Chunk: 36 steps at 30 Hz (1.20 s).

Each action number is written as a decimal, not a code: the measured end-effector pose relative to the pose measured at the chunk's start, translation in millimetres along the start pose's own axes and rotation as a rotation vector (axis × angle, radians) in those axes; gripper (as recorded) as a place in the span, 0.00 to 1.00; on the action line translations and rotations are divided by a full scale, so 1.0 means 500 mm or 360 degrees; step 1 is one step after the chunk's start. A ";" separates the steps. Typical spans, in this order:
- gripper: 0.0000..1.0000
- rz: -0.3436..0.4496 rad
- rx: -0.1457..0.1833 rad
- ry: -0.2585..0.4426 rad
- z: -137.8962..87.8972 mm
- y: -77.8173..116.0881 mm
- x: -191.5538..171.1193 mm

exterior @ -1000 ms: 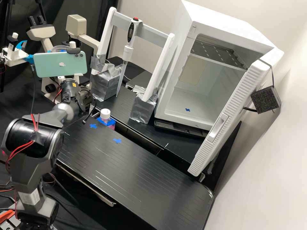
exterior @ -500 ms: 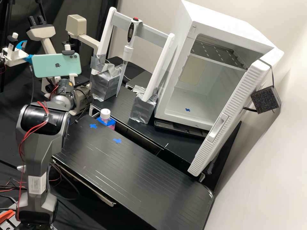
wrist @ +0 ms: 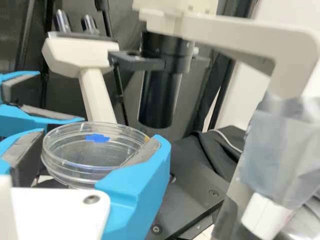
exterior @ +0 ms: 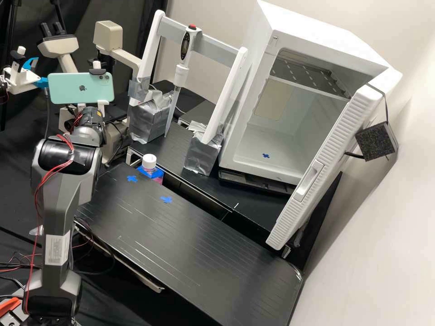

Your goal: Move the petri dish to the microscope

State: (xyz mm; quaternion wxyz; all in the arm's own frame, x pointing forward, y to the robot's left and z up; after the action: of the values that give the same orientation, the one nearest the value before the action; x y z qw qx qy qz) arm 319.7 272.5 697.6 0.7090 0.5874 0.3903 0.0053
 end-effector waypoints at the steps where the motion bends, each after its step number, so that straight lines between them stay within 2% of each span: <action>1: 0.00 -0.0013 -0.0002 -0.0019 0.003 -0.002 0.005; 6: 0.00 -0.0057 0.0011 -0.0120 0.015 -0.005 0.029; 15: 0.00 -0.0107 0.0003 -0.0196 0.021 -0.003 0.055; 23: 0.00 -0.0115 -0.0004 -0.0176 0.005 -0.004 0.073; 36: 0.00 -0.0178 -0.0023 -0.0228 0.007 -0.011 0.119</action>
State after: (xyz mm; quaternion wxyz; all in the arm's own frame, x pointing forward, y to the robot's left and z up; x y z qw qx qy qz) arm 360.4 295.5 660.4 0.7384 0.5583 0.3709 -0.0735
